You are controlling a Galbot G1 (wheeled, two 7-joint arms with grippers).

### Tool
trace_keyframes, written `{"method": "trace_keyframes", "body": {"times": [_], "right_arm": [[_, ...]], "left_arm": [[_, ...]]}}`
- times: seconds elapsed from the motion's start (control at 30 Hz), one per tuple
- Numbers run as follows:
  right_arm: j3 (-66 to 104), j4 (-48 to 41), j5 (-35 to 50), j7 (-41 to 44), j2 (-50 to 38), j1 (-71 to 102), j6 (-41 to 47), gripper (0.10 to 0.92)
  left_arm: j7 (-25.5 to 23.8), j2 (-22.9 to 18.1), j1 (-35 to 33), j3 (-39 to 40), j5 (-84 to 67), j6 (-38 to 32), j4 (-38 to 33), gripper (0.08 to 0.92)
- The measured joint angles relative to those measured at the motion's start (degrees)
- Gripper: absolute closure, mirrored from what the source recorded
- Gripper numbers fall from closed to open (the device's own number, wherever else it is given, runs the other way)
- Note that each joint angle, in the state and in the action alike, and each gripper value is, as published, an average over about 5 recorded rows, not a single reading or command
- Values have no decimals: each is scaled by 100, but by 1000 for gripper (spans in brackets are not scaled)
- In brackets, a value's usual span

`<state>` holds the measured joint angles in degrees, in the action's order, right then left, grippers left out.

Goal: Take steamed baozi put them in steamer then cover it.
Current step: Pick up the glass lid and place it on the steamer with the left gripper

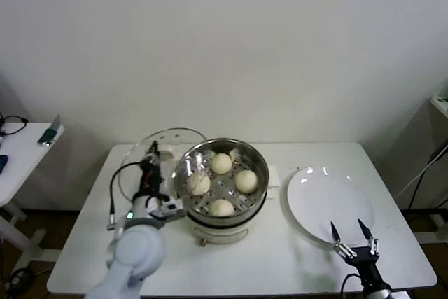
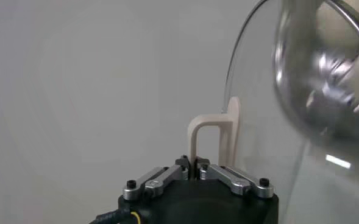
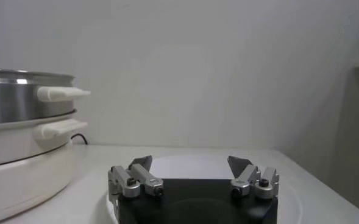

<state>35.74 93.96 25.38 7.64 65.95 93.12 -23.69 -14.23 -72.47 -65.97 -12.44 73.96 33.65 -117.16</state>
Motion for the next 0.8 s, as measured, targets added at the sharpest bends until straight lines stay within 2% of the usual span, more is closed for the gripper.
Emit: {"method": "trace_keyframes", "body": {"times": [0.4,0.8], "right_arm": [[-37,-38,49,-9,-30,-59,-104,203],[-30,-58,74,-28,-3,-53,-194,203]], "left_arm": [[-221,-929,281,903,951,121,310,856],[-192,-1666,265,1275,1708,78,748,856]]}}
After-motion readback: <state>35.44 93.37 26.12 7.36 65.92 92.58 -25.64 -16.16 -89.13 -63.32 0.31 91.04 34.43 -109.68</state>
